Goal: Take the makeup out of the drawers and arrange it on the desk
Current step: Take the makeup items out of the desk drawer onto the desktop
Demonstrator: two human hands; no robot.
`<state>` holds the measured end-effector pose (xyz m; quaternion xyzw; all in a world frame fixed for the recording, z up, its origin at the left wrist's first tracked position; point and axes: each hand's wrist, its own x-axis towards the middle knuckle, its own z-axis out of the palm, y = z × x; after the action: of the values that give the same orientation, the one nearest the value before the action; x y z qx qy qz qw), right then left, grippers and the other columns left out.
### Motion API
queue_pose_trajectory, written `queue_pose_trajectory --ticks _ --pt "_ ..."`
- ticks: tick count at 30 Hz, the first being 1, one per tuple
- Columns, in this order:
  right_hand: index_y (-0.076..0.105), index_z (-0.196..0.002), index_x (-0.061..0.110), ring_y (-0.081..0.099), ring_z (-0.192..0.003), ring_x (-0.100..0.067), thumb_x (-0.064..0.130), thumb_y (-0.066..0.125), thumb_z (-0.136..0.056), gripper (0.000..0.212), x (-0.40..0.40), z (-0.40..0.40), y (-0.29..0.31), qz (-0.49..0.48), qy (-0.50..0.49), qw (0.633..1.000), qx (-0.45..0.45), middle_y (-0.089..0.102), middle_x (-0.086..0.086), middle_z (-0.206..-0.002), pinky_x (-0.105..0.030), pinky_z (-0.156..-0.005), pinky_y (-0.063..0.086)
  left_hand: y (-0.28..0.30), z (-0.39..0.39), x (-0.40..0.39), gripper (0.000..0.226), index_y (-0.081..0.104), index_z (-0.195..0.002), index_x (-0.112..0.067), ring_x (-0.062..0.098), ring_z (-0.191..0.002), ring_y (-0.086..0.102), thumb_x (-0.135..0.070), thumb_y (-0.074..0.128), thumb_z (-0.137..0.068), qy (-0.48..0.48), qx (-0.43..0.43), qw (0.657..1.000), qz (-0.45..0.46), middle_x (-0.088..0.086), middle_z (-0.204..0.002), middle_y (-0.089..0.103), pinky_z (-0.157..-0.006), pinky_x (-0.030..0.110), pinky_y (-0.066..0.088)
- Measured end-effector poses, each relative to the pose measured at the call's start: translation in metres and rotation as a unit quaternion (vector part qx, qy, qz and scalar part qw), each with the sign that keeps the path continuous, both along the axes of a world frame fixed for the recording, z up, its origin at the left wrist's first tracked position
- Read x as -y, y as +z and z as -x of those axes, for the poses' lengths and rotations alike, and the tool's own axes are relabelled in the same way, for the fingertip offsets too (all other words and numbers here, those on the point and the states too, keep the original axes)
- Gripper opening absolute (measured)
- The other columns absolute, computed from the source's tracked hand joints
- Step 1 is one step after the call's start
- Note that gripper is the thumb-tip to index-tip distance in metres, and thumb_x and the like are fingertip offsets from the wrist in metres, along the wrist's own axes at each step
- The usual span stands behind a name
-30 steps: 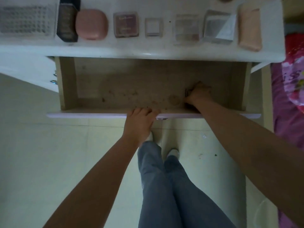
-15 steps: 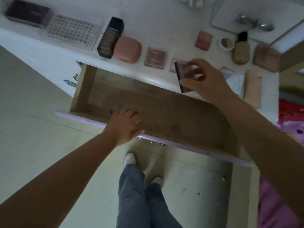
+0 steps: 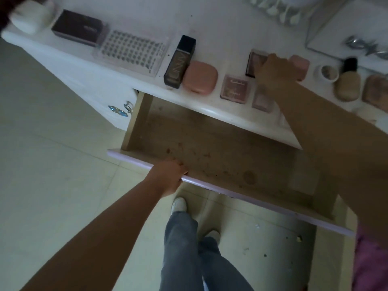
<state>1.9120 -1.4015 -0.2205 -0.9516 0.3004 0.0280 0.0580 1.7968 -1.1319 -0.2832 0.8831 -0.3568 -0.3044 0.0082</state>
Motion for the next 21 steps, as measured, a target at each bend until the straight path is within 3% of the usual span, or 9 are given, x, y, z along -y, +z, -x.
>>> queue_pose_trajectory --ticks 2,4,6,7,9,12,14,16,21 --pt "0.042 -0.126 -0.001 0.044 -0.121 -0.037 0.029 0.029 -0.097 0.043 -0.003 0.018 -0.001 0.001 0.009 0.999 0.041 0.047 -0.024 -0.130 -0.042 -0.099 0.034 -0.003 0.005 -0.002 0.030 0.054 -0.123 -0.015 0.020 -0.112 0.051 -0.022 0.046 -0.094 0.005 0.014 1.000 0.024 0.004 -0.122 0.057 -0.095 0.028 0.042" --pt "0.046 -0.123 -0.002 0.043 -0.118 -0.033 0.029 0.034 -0.094 0.044 -0.012 0.061 -0.009 -0.022 0.124 0.980 0.154 0.049 -0.023 -0.127 -0.040 -0.096 0.034 -0.004 0.013 0.000 0.029 0.060 -0.115 -0.011 0.024 -0.104 0.057 -0.021 0.057 -0.089 -0.007 0.039 0.997 0.061 0.007 -0.112 0.063 -0.090 0.030 0.048" --pt "0.055 -0.112 -0.004 0.044 -0.106 -0.027 0.027 0.041 -0.090 0.040 -0.029 0.126 -0.024 -0.056 0.268 0.929 0.250 0.059 -0.027 -0.111 -0.034 -0.090 0.035 -0.008 0.021 0.002 0.027 0.071 -0.088 -0.008 0.025 -0.074 0.066 -0.015 0.081 -0.065 -0.043 0.085 0.987 0.132 0.009 -0.083 0.070 -0.065 0.031 0.057" --pt "0.056 -0.108 -0.002 0.044 -0.100 -0.024 0.030 0.041 -0.091 0.039 -0.035 0.164 -0.036 -0.057 0.310 0.914 0.255 0.062 -0.026 -0.103 -0.032 -0.086 0.036 -0.012 0.026 0.005 0.027 0.072 -0.076 -0.008 0.024 -0.061 0.065 -0.011 0.086 -0.053 -0.064 0.108 0.981 0.151 0.008 -0.070 0.069 -0.054 0.027 0.056" --pt "0.052 -0.107 0.007 0.045 -0.092 -0.020 0.044 0.032 -0.093 0.045 -0.043 0.233 -0.063 -0.037 0.363 0.906 0.213 0.067 -0.020 -0.093 -0.032 -0.080 0.041 -0.013 0.034 0.011 0.016 0.070 -0.070 -0.007 0.026 -0.053 0.063 -0.006 0.078 -0.056 -0.069 0.121 0.976 0.169 0.008 -0.063 0.067 -0.048 0.024 0.052" --pt "0.048 -0.110 0.012 0.049 -0.088 -0.017 0.055 0.021 -0.092 0.054 -0.036 0.300 -0.096 0.023 0.353 0.927 0.127 0.070 -0.010 -0.087 -0.030 -0.075 0.046 -0.015 0.044 0.026 0.018 0.069 -0.068 -0.005 0.026 -0.052 0.062 -0.010 0.051 -0.065 -0.098 0.134 0.972 0.167 0.010 -0.062 0.065 -0.047 0.022 0.050" --pt "0.052 -0.101 0.012 0.060 -0.076 -0.021 0.046 0.025 -0.095 0.044 -0.027 0.308 -0.102 0.061 0.298 0.943 0.134 0.069 -0.008 -0.078 -0.028 -0.068 0.049 -0.013 0.049 0.035 0.013 0.068 -0.066 -0.003 0.026 -0.052 0.062 0.001 0.069 -0.054 -0.108 0.133 0.975 0.141 0.012 -0.061 0.064 -0.048 0.023 0.050" --pt "0.061 -0.084 0.011 0.063 -0.061 -0.022 0.035 0.040 -0.090 0.033 -0.020 0.308 -0.104 0.081 0.265 0.950 0.144 0.067 -0.007 -0.068 -0.025 -0.061 0.050 -0.012 0.056 0.044 0.033 0.068 -0.065 -0.003 0.027 -0.052 0.061 0.008 0.080 -0.037 -0.124 0.135 0.974 0.130 0.012 -0.060 0.064 -0.047 0.023 0.048" --pt "0.067 -0.073 0.013 0.061 -0.056 -0.020 0.032 0.054 -0.079 0.024 -0.013 0.305 -0.099 0.084 0.265 0.953 0.123 0.065 -0.003 -0.063 -0.025 -0.063 0.043 0.002 0.063 0.051 0.042 0.067 -0.066 -0.005 0.028 -0.051 0.059 0.012 0.082 -0.030 -0.120 0.168 0.974 0.094 0.010 -0.061 0.062 -0.040 0.021 0.042"
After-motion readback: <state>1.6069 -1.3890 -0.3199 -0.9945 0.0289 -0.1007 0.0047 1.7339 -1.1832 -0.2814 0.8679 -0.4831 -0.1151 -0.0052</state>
